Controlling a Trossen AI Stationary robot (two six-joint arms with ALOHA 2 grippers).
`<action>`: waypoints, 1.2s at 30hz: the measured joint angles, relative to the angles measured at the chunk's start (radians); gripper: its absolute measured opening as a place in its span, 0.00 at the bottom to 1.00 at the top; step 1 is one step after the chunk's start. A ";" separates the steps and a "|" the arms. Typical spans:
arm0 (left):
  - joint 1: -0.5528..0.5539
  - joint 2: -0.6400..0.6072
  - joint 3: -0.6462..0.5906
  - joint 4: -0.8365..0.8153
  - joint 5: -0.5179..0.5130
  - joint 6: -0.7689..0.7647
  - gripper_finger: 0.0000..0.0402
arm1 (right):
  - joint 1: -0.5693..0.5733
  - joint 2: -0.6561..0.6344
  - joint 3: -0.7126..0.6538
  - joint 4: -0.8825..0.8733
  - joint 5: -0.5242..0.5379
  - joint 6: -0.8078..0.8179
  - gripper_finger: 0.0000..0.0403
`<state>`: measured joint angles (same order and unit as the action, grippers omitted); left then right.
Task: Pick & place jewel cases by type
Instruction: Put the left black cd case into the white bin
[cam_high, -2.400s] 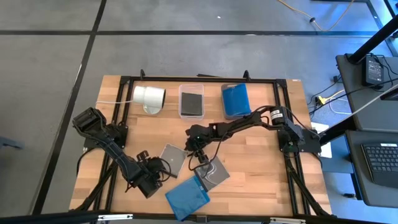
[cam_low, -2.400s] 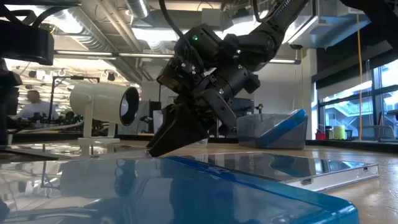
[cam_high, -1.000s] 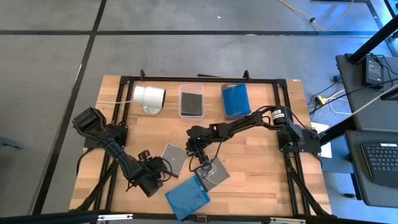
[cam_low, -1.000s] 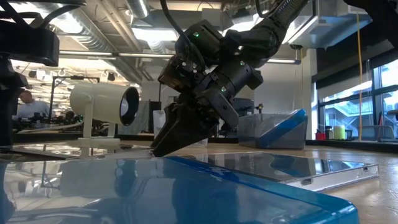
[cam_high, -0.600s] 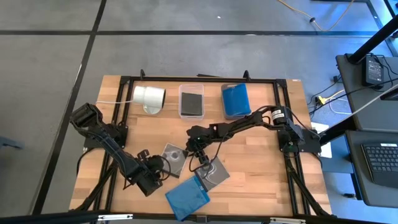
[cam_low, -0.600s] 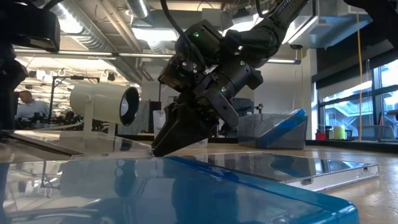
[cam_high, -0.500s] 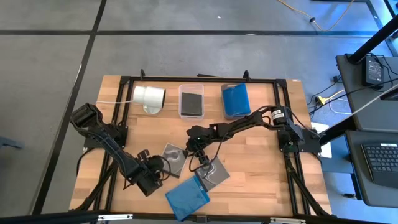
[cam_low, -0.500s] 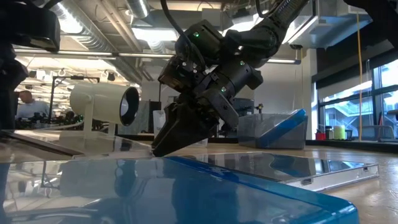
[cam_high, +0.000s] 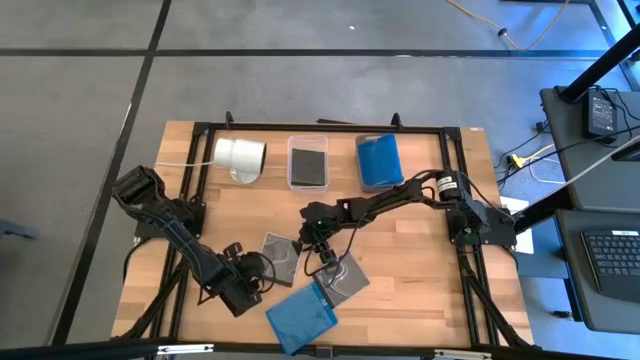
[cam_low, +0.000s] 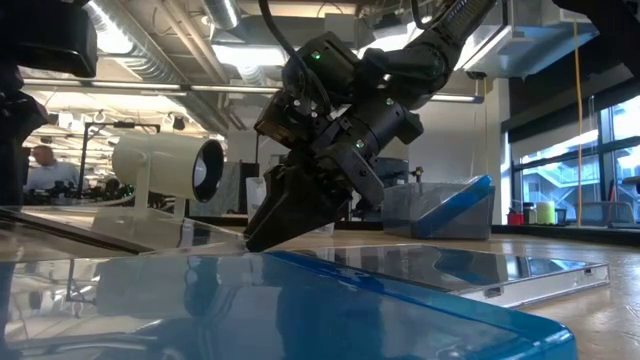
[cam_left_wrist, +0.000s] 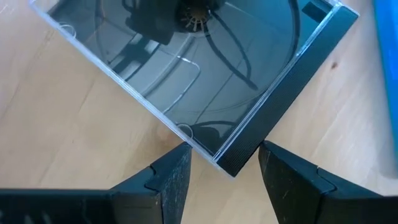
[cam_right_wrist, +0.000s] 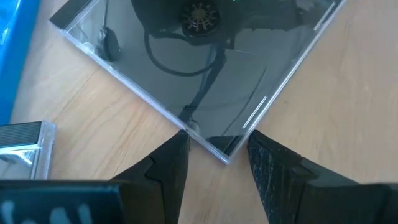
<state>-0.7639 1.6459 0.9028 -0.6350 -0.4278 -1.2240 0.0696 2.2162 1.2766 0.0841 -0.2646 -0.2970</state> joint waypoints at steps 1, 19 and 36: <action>0.000 0.000 0.000 0.007 0.000 0.005 0.46 | 0.000 0.000 0.000 0.000 0.000 0.000 0.42; 0.010 -0.005 0.068 -0.038 -0.033 0.086 0.39 | -0.001 0.000 -0.001 0.002 -0.001 -0.021 0.42; 0.013 -0.018 0.151 -0.077 -0.079 0.149 0.38 | 0.000 0.000 -0.002 0.008 -0.003 -0.025 0.42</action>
<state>-0.7513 1.6276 1.0538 -0.7116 -0.5065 -1.0749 0.0692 2.2162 1.2749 0.0917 -0.2672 -0.3222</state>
